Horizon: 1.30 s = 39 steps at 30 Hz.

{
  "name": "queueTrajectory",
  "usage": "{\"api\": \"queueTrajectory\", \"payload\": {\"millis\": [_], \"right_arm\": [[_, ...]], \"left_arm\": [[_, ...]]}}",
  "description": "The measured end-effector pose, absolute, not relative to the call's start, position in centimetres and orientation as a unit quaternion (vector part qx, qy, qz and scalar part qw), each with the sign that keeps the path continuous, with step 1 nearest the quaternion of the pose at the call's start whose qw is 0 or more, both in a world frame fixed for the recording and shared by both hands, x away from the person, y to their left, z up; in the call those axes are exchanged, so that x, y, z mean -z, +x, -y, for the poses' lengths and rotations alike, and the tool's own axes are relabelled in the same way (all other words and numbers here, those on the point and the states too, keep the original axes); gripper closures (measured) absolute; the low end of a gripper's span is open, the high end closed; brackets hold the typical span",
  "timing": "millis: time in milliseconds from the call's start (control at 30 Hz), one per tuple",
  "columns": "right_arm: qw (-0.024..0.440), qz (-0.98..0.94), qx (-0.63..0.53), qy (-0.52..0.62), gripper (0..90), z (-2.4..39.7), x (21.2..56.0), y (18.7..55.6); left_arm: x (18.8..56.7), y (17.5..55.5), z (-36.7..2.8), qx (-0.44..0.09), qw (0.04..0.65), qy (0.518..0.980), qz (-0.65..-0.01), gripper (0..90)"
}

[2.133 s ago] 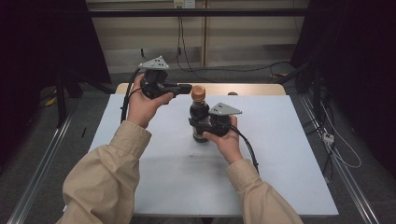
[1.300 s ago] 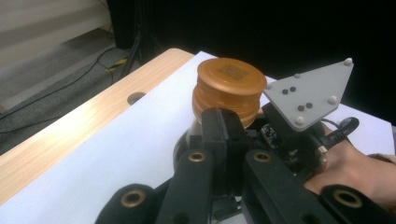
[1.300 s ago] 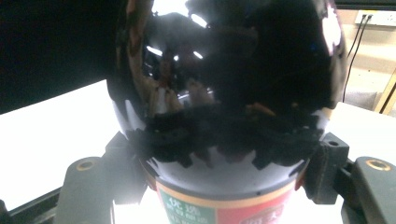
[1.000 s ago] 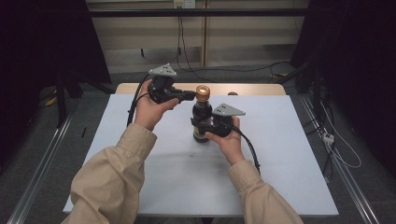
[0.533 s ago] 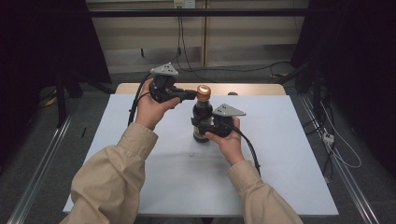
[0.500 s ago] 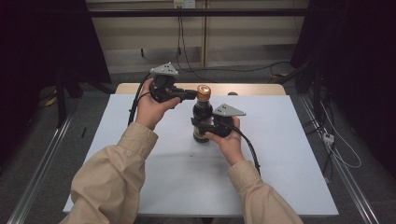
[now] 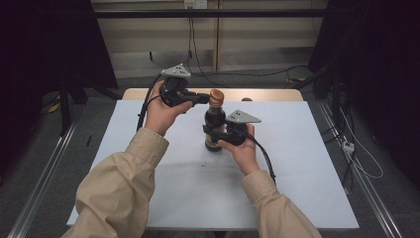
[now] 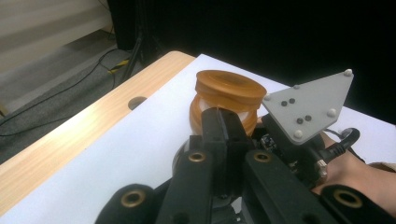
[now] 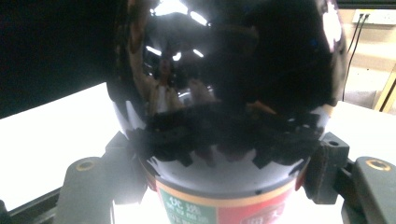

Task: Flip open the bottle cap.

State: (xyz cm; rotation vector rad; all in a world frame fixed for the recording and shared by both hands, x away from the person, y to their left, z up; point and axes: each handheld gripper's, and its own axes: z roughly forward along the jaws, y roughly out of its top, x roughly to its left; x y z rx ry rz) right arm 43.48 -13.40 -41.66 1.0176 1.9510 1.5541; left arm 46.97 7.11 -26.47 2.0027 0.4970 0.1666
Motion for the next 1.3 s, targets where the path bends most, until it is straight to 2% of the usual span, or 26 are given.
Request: {"api": "queueTrajectory", "payload": {"millis": [1300], "right_arm": [[0.224,-0.704,-0.563,0.37,29.8,13.42,41.76,43.48]], "left_arm": [[25.64,47.14,-6.51,-0.067,0.516,0.828,-0.209,90.0]]}}
